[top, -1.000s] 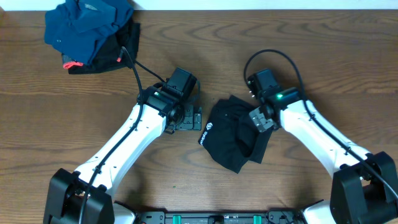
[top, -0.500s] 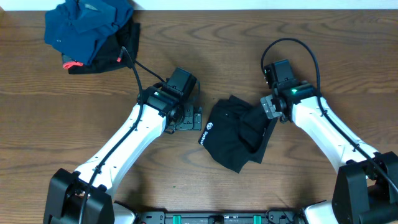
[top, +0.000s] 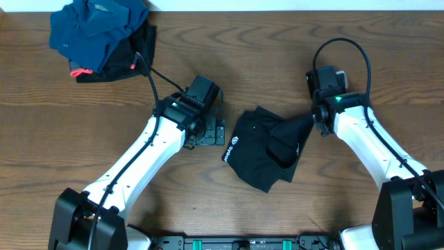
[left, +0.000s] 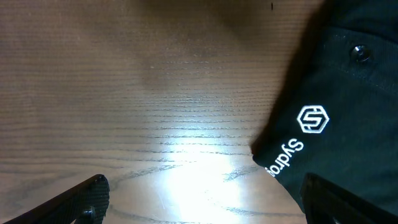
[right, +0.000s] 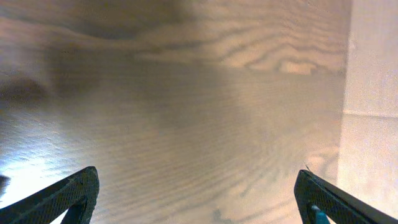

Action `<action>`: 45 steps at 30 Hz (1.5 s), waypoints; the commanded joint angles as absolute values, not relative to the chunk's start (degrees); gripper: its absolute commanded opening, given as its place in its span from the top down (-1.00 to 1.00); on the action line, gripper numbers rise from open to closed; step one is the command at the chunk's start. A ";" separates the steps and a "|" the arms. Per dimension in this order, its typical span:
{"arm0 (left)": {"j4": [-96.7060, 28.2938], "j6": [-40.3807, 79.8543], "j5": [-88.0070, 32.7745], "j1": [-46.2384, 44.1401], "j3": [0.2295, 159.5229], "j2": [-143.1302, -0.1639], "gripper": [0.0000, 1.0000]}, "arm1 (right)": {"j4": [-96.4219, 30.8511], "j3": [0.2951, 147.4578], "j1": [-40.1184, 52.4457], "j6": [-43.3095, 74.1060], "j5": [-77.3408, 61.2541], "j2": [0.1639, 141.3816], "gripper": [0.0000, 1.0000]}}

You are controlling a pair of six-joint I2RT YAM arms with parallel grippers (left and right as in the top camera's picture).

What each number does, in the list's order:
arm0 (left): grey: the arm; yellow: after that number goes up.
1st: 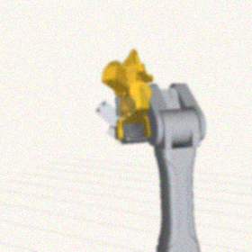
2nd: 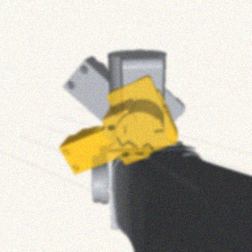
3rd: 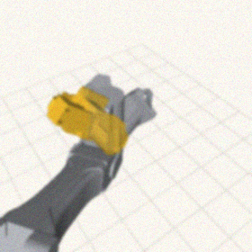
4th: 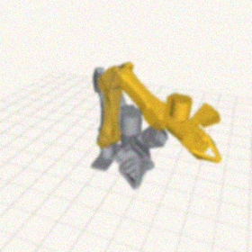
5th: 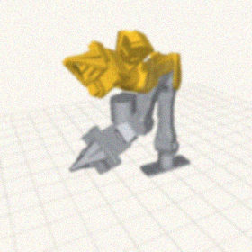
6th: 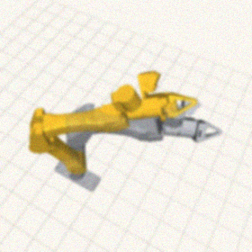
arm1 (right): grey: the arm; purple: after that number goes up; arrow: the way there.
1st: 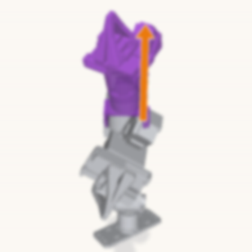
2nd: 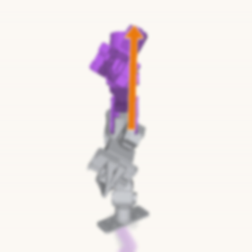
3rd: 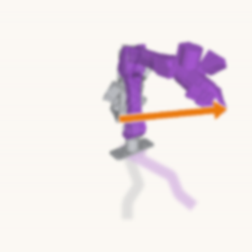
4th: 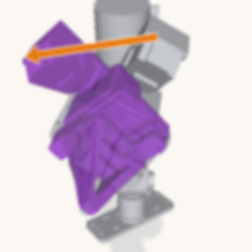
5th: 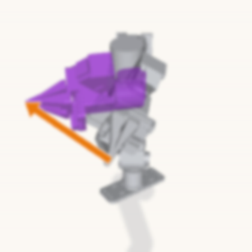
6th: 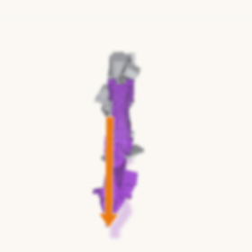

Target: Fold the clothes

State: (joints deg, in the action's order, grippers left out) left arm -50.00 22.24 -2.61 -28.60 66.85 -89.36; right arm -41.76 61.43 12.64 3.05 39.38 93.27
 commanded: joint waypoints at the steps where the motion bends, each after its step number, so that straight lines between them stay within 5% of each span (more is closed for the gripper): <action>1: -50.28 22.11 -1.89 -28.40 66.54 -89.82 -0.96 | -44.84 63.33 12.25 11.53 41.08 92.95 -0.99; 6: -50.35 22.13 2.11 -28.36 66.54 -89.82 -0.96 | -51.77 69.73 12.73 15.00 21.15 89.95 -0.97; 13: -50.28 22.17 5.28 -26.20 66.54 -89.82 -0.96 | -60.49 80.29 12.82 13.32 -7.66 81.80 -0.63; 15: -50.26 23.11 6.28 -24.80 66.54 -89.82 -0.96 | -59.44 80.55 12.82 12.25 -17.26 79.09 -0.20; 22: -50.35 30.79 10.11 -16.91 66.54 -89.82 -0.96 | -60.69 79.40 14.92 10.70 -31.07 77.80 0.72; 27: -50.70 30.76 9.69 -12.10 66.54 -89.82 -0.96 | -54.85 72.55 17.89 10.68 -44.64 80.99 0.87; 35: -51.81 30.74 9.67 -10.63 66.54 -89.82 -0.96 | -43.92 64.73 23.53 13.72 -54.63 88.75 0.83; 45: -52.64 30.72 9.69 -10.63 66.54 -89.82 -0.96 | -51.33 64.69 25.47 18.35 -27.35 94.85 0.85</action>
